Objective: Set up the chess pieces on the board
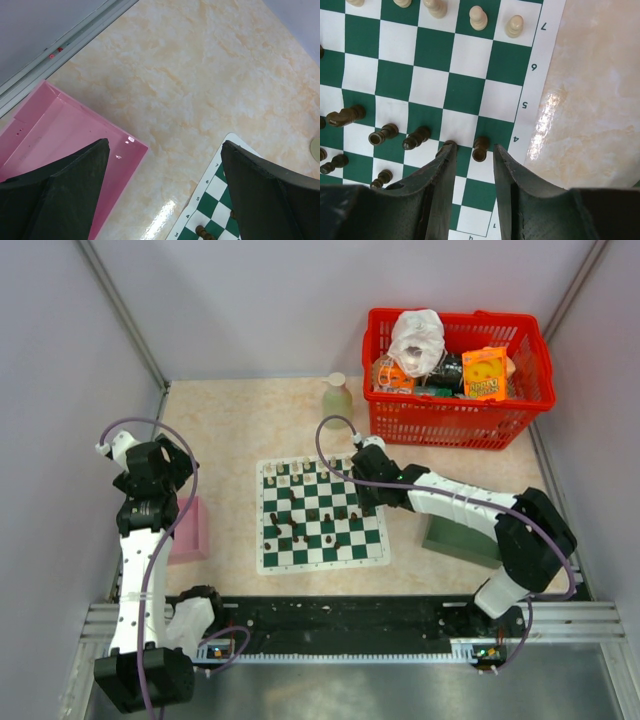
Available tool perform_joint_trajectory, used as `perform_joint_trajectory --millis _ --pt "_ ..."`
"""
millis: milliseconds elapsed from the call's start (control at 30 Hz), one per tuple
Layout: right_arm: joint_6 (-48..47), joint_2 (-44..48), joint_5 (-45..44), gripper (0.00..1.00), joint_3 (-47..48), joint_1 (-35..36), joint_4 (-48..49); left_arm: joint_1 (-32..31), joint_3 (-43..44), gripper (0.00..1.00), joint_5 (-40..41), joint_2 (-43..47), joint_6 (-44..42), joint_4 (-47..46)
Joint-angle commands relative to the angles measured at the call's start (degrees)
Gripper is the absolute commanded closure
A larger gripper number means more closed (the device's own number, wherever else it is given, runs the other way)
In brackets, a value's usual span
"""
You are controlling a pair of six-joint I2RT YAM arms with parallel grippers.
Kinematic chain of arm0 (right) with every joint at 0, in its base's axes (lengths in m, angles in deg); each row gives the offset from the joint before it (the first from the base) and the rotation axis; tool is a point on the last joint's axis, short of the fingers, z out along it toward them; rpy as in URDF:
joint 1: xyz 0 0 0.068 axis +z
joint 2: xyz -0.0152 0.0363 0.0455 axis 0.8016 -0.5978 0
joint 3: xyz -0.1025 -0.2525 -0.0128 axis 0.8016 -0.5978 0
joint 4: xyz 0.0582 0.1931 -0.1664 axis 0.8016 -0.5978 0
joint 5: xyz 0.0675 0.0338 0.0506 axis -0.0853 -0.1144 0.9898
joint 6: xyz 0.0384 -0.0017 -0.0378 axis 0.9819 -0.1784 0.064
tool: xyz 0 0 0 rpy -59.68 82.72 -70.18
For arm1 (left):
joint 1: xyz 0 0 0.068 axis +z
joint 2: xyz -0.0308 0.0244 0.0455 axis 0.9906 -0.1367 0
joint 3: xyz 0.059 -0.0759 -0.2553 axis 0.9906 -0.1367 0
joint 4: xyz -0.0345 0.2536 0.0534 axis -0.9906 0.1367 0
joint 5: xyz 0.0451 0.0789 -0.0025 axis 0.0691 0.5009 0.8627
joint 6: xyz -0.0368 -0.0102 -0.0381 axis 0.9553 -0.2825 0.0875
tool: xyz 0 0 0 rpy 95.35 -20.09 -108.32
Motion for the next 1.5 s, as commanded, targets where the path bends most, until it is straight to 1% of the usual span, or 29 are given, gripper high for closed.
perform_joint_trajectory --millis 0,133,433,967,1033,1233,1367,1467 --pt "0.96 -1.43 1.58 0.65 0.15 -0.63 1.01 0.50 -0.29 0.01 -0.15 1.17 -0.43 -2.66" --pt "1.14 -2.84 1.76 0.67 0.42 -0.72 1.01 0.50 -0.38 0.01 -0.15 1.35 -0.52 -2.49" --pt "2.02 -4.34 0.79 0.68 0.06 -0.72 0.05 0.59 -0.55 0.01 -0.32 1.00 -0.61 -2.66" --pt "2.54 -5.74 1.58 0.71 -0.20 -0.72 -1.01 0.77 -0.99 0.01 -0.50 1.08 -0.43 -3.01" --pt "2.11 -5.74 1.32 0.74 -0.02 -0.63 -0.92 0.68 -0.91 0.01 -0.67 1.08 -0.43 -3.10" --pt "1.05 -3.55 0.88 0.89 0.85 -0.72 -1.18 0.77 -1.08 0.01 -0.50 1.00 -0.52 -3.19" --pt "-0.26 0.66 -1.58 0.89 2.26 -0.54 -3.64 0.77 -0.99 0.01 -0.50 0.99 -0.61 -3.19" --pt "-1.49 4.88 -3.77 0.89 4.01 0.94 -5.05 0.77 -0.73 0.01 -0.41 0.82 -0.61 -3.19"
